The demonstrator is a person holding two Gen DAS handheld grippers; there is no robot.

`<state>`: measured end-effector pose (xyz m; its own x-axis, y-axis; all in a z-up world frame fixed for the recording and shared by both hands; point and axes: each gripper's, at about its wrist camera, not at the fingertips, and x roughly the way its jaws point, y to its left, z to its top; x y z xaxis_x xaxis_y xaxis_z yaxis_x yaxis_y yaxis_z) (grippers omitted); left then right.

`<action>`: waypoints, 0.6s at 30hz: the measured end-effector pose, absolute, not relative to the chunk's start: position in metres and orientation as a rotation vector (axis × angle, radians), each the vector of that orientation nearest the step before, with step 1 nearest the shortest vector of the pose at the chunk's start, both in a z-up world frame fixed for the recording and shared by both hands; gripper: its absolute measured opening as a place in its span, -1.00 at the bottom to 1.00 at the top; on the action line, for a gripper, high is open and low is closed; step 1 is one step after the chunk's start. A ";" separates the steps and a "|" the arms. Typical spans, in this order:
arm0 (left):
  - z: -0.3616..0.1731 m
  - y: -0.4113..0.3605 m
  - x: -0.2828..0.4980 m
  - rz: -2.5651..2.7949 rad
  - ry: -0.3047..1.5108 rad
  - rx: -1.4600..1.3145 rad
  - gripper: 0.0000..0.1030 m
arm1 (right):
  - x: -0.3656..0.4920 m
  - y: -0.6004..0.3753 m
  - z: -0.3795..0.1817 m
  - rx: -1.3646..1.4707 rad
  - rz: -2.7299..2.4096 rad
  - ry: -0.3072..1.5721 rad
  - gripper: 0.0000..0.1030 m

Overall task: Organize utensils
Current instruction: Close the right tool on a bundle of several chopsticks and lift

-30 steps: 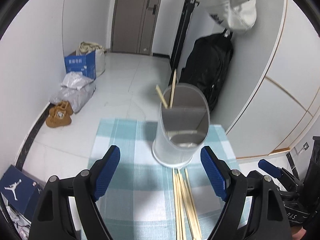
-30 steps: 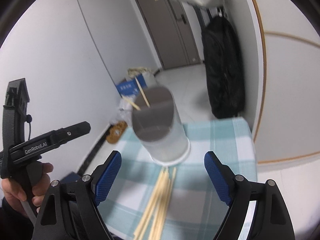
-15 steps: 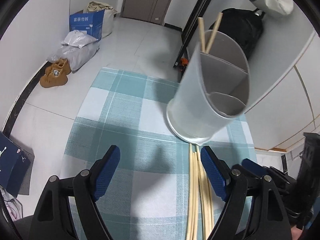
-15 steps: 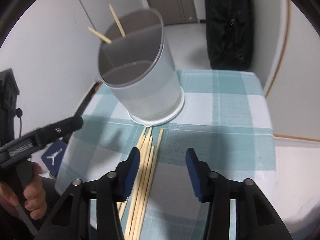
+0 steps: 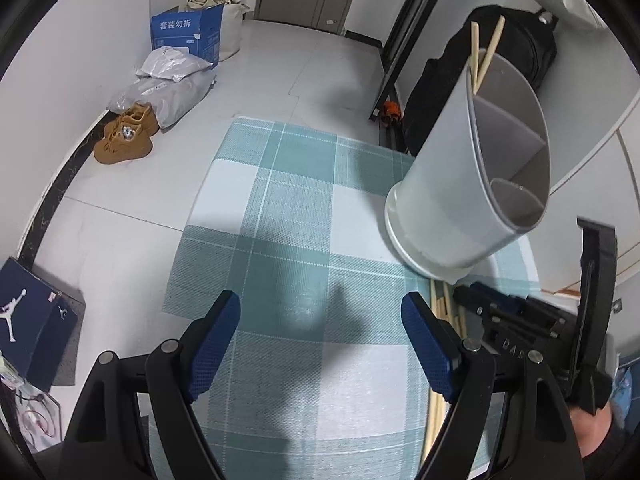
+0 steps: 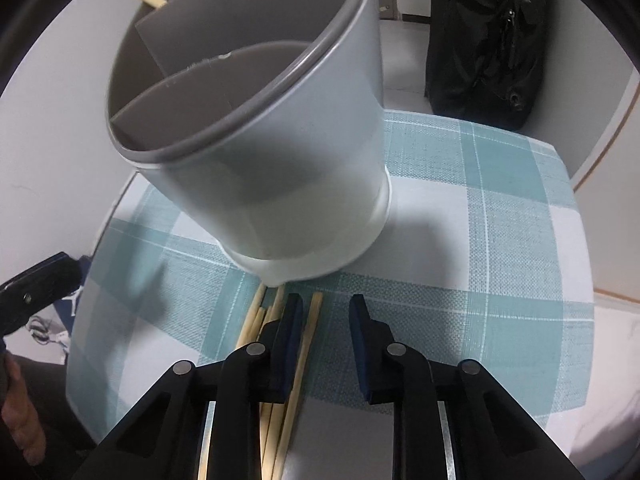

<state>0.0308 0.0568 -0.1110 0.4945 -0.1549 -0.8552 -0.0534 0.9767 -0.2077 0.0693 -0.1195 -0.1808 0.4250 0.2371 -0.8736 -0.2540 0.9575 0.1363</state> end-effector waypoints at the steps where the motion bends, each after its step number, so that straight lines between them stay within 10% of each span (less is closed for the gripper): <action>1: -0.112 0.056 0.030 -0.063 1.055 -0.208 0.54 | 0.069 -0.118 -0.182 -0.030 0.296 1.090 -0.65; 18: -0.139 0.000 0.021 -0.209 1.212 -0.031 0.54 | 0.057 -0.179 -0.162 0.341 0.321 0.988 -0.93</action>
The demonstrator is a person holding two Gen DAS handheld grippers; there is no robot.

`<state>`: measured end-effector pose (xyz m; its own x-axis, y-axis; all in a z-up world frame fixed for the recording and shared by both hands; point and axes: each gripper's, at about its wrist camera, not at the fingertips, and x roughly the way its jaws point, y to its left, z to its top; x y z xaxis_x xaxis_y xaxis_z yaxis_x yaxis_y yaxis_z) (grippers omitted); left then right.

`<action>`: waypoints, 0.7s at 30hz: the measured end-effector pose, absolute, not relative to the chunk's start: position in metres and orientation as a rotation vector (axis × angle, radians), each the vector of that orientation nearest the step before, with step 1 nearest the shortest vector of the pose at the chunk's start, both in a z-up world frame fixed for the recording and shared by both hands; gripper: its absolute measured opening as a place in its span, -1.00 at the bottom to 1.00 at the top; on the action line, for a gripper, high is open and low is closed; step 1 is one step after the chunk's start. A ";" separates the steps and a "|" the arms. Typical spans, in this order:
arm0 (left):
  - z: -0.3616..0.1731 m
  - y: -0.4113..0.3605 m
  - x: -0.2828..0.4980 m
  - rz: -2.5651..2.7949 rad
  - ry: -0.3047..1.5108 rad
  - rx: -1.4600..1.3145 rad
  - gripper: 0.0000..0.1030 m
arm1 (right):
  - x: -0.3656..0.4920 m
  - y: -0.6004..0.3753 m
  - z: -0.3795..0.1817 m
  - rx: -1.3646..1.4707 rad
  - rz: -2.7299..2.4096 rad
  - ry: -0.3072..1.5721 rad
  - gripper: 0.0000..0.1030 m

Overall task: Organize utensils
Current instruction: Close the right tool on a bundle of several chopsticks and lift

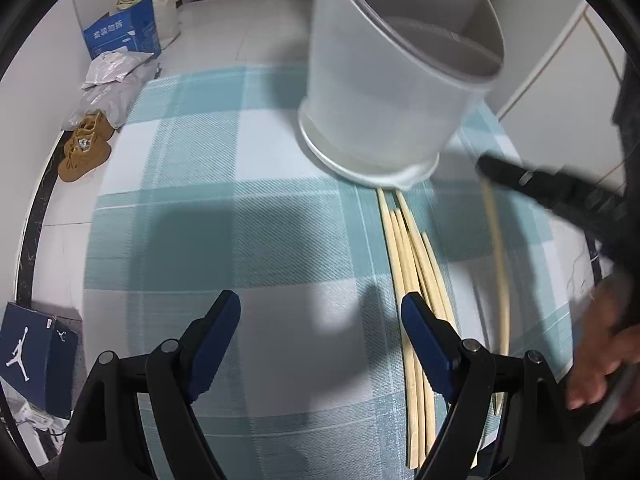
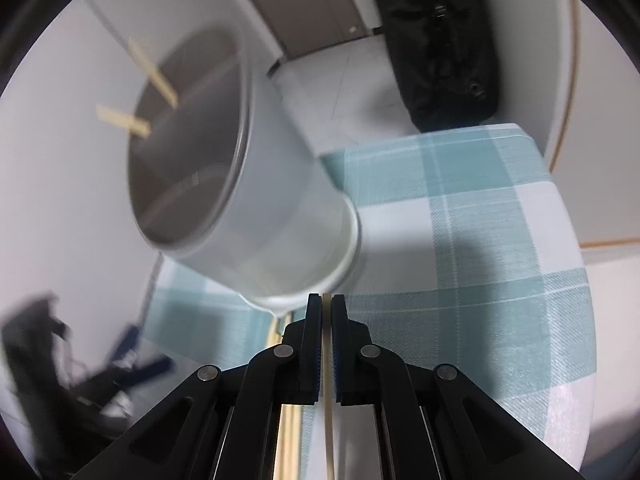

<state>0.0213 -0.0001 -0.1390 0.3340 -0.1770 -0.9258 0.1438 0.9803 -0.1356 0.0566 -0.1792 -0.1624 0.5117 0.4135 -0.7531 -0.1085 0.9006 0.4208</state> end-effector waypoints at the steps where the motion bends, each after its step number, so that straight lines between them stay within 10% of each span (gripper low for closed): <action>1: -0.141 -0.001 0.021 -0.209 1.219 -0.029 0.54 | 0.056 -0.183 -0.160 0.364 0.322 0.980 -0.93; 21: -0.147 -0.021 0.024 -0.067 1.245 0.064 0.54 | 0.041 -0.239 -0.116 0.566 0.336 0.836 -0.93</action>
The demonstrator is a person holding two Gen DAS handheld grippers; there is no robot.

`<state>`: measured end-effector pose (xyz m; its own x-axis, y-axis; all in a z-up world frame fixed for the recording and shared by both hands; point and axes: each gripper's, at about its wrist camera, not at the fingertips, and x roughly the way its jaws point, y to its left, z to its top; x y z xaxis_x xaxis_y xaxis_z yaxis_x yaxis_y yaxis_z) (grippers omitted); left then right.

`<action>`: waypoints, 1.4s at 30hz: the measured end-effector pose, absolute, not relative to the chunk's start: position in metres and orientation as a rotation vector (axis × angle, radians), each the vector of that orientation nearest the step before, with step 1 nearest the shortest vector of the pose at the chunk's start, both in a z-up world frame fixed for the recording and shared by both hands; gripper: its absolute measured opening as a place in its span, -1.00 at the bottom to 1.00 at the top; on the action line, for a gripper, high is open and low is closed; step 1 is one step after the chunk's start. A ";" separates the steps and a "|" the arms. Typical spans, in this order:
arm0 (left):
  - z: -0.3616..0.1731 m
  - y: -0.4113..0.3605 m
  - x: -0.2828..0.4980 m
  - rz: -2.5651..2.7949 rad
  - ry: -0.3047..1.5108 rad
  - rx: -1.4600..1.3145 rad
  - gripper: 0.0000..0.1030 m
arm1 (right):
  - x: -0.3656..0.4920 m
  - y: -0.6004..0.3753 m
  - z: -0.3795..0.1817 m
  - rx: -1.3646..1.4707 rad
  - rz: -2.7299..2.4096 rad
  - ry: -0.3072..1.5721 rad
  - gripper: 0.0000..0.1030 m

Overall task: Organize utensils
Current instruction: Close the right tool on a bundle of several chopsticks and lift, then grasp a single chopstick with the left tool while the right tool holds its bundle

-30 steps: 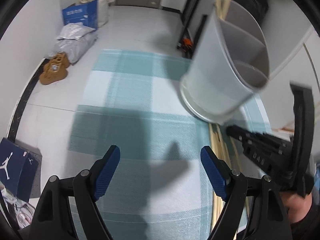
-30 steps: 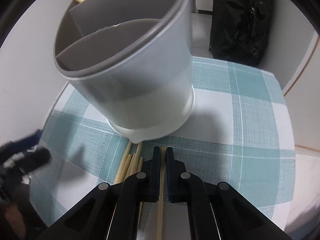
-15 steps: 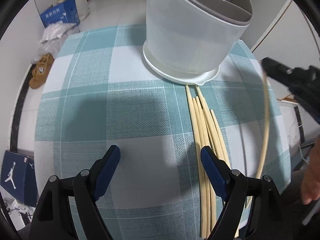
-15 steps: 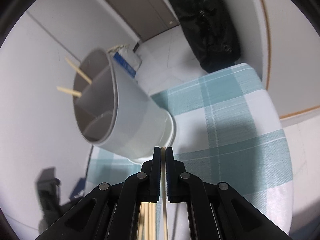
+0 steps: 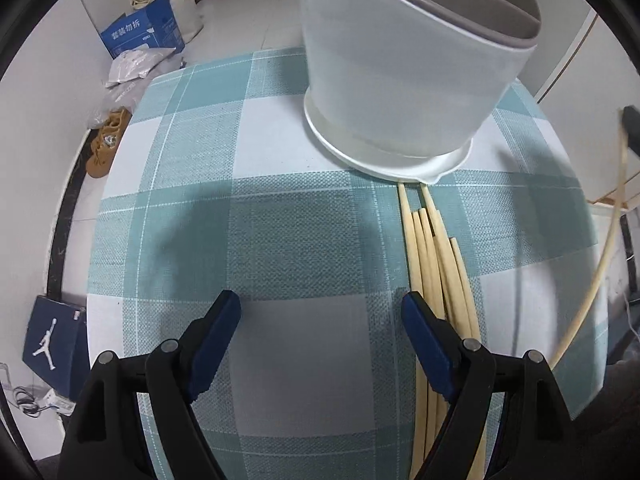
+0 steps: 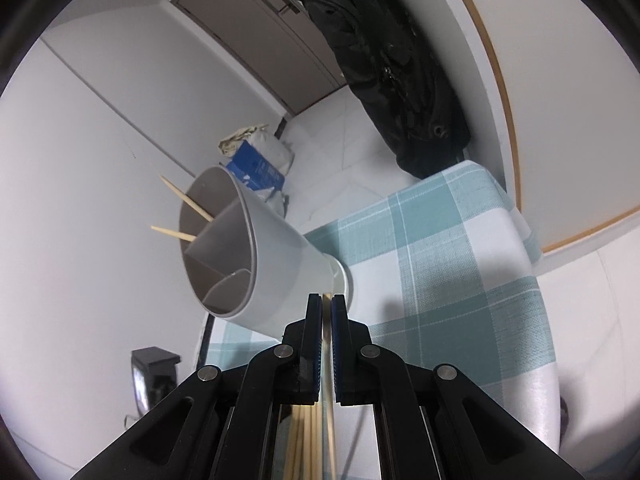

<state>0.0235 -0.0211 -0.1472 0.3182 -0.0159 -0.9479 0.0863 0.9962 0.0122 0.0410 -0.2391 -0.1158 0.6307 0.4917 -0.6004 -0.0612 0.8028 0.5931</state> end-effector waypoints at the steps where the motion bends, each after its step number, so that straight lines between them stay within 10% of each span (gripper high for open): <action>1: -0.148 -0.023 0.023 -0.073 1.252 0.060 0.54 | 0.041 -0.240 -0.115 0.566 0.337 0.831 -0.93; 26: -0.148 -0.030 0.035 -0.063 1.240 0.106 0.53 | 0.037 -0.250 -0.107 0.586 0.343 0.815 -0.93; 33: -0.143 -0.038 0.028 -0.161 1.222 0.123 -0.77 | 0.037 -0.248 -0.108 0.572 0.338 0.819 -0.93; 42: -0.140 -0.025 -0.002 -0.301 1.249 0.145 -0.93 | 0.031 -0.242 -0.102 0.557 0.351 0.804 -0.93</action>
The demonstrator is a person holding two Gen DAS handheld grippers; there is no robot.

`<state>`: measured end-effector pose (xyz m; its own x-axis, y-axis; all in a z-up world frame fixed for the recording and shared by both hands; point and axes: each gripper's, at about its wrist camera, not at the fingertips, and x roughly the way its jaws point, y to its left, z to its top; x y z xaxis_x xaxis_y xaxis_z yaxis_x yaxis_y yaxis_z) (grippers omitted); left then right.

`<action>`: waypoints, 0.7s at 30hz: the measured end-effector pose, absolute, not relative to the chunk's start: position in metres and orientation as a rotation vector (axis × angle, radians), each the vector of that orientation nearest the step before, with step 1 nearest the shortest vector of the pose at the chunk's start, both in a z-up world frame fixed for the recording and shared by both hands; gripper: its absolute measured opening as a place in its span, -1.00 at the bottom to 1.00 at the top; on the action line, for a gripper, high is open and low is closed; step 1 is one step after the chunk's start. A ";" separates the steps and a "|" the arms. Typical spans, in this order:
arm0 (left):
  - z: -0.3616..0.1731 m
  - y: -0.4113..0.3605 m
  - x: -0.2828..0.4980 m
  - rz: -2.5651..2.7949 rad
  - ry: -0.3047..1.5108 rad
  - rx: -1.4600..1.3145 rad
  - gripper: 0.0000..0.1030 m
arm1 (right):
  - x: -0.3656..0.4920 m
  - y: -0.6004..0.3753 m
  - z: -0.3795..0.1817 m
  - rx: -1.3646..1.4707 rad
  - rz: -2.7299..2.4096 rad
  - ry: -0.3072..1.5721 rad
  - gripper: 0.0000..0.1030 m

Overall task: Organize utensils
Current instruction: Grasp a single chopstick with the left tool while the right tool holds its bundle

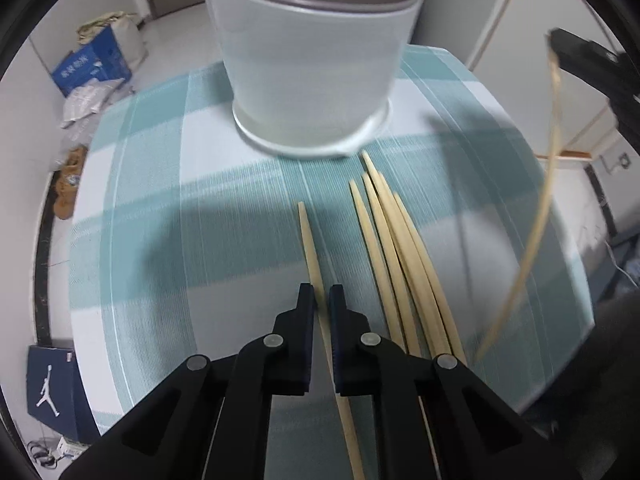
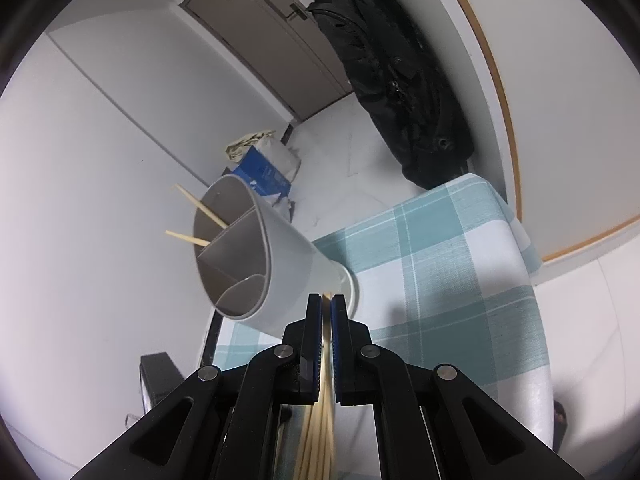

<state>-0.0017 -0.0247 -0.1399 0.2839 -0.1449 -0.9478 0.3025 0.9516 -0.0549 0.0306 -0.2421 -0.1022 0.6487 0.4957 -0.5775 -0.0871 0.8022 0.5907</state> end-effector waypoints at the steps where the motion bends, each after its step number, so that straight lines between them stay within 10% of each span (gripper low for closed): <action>1: -0.139 -0.024 -0.006 -0.312 1.251 0.146 -0.93 | 0.029 -0.242 -0.102 0.555 0.353 0.803 -0.93; 7: -0.139 -0.015 0.006 -0.279 1.252 0.109 -0.88 | 0.026 -0.243 -0.102 0.563 0.352 0.806 -0.93; 15: -0.145 -0.038 0.026 -0.225 1.228 0.181 -0.16 | 0.025 -0.244 -0.101 0.557 0.353 0.802 -0.93; 19: -0.145 -0.039 0.030 -0.214 1.229 0.176 -0.17 | 0.026 -0.246 -0.101 0.562 0.354 0.805 -0.93; 21: -0.144 -0.039 0.033 -0.213 1.233 0.160 -0.54 | 0.026 -0.246 -0.100 0.560 0.356 0.802 -0.93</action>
